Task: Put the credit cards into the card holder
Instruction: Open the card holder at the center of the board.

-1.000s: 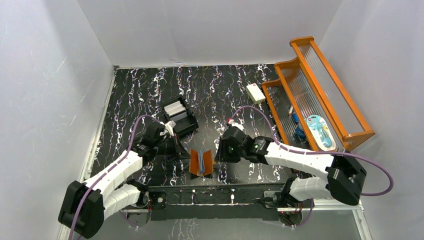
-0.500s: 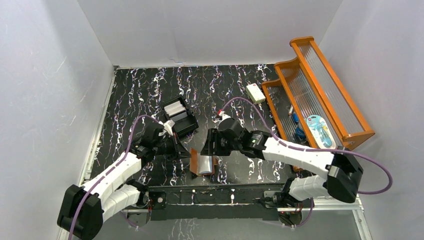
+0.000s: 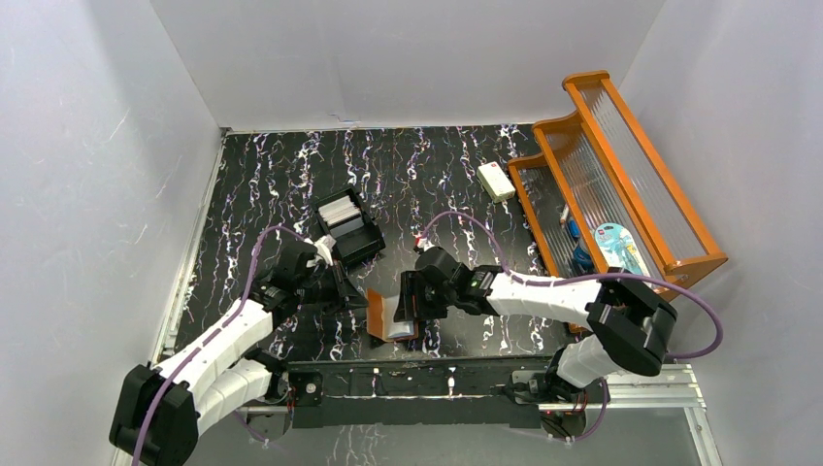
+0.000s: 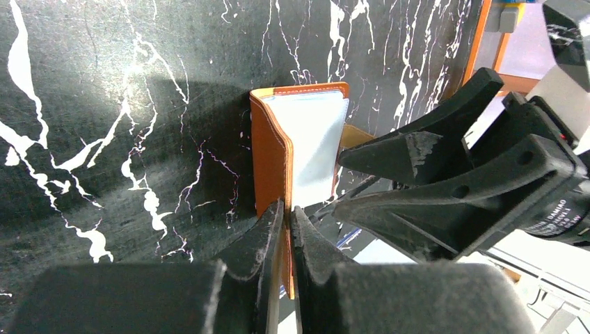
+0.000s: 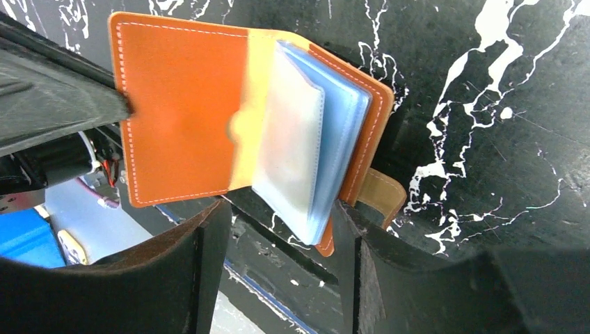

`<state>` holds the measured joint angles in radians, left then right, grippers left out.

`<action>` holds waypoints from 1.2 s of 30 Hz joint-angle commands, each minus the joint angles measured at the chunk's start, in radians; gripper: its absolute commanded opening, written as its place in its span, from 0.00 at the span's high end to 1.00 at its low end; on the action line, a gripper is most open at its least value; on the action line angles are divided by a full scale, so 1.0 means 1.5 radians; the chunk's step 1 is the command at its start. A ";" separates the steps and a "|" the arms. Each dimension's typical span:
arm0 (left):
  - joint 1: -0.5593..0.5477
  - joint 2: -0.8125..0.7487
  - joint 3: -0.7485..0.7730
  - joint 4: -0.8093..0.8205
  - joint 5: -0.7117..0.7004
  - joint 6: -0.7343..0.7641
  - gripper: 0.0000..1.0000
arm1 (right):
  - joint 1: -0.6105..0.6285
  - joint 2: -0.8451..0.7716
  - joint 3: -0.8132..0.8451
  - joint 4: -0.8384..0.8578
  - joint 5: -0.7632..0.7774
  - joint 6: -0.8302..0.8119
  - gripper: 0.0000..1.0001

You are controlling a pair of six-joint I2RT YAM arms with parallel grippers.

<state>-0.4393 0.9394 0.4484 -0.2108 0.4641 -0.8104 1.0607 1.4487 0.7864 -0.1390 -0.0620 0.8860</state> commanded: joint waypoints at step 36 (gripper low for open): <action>0.003 0.007 -0.002 -0.031 -0.016 0.007 0.98 | -0.006 -0.056 0.007 0.066 0.012 0.032 0.74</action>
<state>-0.4339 0.9649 0.4477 -0.2375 0.4328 -0.8040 1.0531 1.4025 0.7574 -0.0353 -0.0959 0.9398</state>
